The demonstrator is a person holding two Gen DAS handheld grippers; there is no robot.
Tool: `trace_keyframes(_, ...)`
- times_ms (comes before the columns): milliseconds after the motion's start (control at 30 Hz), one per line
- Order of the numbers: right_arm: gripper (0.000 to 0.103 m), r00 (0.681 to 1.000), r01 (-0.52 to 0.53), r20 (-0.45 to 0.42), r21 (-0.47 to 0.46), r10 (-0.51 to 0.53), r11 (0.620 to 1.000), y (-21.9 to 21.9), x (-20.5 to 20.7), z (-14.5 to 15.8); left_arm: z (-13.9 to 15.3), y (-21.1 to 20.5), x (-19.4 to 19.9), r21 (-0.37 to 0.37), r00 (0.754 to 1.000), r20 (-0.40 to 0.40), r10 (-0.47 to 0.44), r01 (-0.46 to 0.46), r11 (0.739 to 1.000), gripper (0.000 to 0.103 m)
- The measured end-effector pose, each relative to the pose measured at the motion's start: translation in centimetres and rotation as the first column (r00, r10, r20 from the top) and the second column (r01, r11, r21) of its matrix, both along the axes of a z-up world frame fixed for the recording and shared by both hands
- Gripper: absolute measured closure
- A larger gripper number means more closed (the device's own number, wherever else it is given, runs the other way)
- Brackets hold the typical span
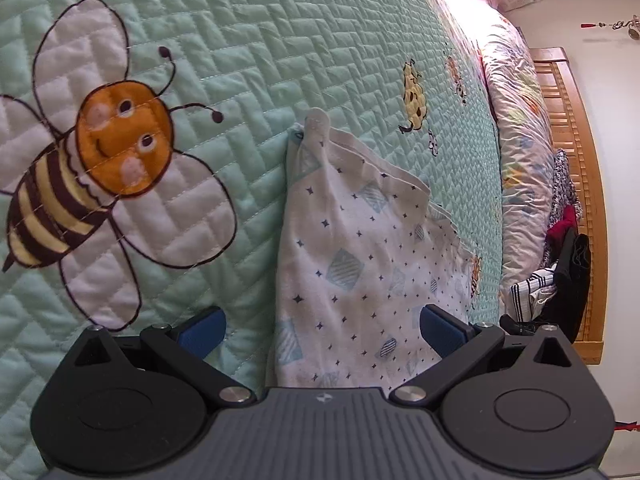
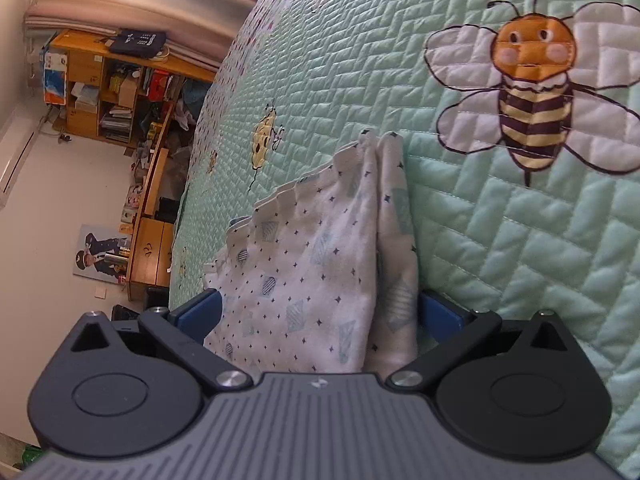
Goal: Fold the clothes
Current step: 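Lower both grippers to the folded romper edge and close on it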
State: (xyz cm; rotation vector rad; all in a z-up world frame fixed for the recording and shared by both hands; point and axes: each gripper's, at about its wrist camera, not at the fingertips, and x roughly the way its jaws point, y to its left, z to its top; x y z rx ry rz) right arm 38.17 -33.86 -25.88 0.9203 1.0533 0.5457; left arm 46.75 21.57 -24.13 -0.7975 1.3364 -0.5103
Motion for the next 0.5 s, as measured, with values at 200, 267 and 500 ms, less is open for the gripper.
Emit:
trace_keyframes(200, 0.000, 0.999, -0.040, 0.037, 0.032, 0.039, 0.999, 1.1, 1.0, 0.0, -1.0, -1.2, 0.7, -0.108, 0.999, 0.041, 0.007, -0.003, 0.994, 0.001)
trace_keyframes(267, 0.000, 0.998, -0.055, 0.042, 0.038, 0.053, 0.998, 1.4, 1.3, 0.0, -1.3, -1.4, 0.9, -0.147, 0.999, 0.047, 0.007, 0.000, 0.989, 0.001)
trace_keyframes(500, 0.000, 0.996, -0.072, 0.055, 0.002, 0.072, 0.997, 4.4, 2.2, 0.5, -1.0, -3.5, 1.0, -0.132, 0.993, 0.114, -0.005, 0.020, 0.991, 0.001)
